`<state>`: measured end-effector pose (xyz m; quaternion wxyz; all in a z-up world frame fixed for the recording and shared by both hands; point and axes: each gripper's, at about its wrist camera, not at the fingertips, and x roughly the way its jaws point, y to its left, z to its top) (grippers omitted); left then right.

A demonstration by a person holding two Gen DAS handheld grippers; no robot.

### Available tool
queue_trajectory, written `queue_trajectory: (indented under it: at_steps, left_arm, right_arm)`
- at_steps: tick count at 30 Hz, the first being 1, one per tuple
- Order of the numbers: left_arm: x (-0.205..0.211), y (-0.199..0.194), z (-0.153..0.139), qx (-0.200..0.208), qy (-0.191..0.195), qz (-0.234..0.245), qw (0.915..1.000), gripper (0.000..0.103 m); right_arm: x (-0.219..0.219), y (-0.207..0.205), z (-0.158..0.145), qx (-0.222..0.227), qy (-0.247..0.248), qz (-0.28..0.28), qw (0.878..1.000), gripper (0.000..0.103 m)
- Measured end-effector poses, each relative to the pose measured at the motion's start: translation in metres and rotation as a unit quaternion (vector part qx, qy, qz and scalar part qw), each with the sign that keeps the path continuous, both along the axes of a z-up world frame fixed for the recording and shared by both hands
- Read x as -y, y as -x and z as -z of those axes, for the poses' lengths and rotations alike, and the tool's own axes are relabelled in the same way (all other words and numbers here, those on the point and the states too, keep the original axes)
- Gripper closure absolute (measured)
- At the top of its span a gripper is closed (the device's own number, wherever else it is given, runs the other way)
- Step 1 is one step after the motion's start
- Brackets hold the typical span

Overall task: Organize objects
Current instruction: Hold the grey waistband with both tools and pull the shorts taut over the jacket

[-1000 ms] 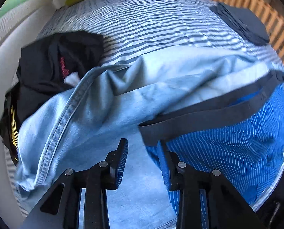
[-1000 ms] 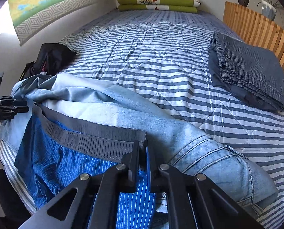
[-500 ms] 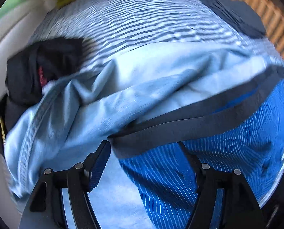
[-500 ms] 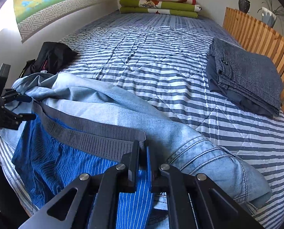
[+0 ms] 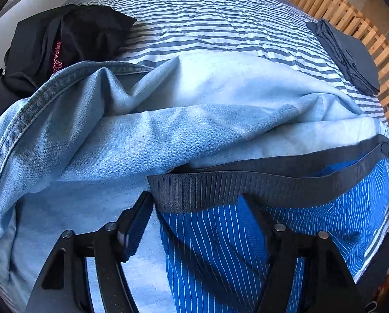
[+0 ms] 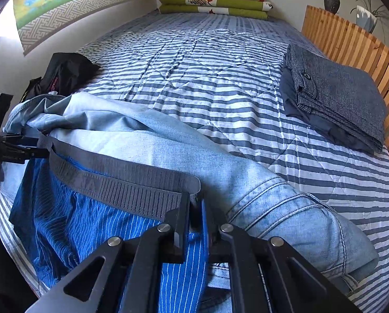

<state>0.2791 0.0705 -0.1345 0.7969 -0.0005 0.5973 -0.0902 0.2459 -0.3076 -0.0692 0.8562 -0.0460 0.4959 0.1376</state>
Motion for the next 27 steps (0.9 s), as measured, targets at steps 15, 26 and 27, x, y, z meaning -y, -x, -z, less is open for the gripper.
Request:
queue_trajectory:
  at_steps: [15, 26, 27]
  left_arm:
    - [-0.05, 0.018, -0.033, 0.015, 0.115, -0.016, 0.9931, 0.092]
    - [-0.064, 0.015, -0.02, 0.002, 0.118, -0.028, 0.9926, 0.018]
    - [-0.065, 0.015, -0.019, 0.002, 0.121, -0.026, 0.9923, 0.018]
  right_arm:
    - [0.006, -0.002, -0.012, -0.003, -0.042, 0.004, 0.999, 0.08]
    - [-0.009, -0.009, 0.008, -0.019, -0.012, -0.01, 1.0, 0.098]
    - [-0.008, -0.008, 0.005, -0.011, -0.011, -0.005, 1.0, 0.099]
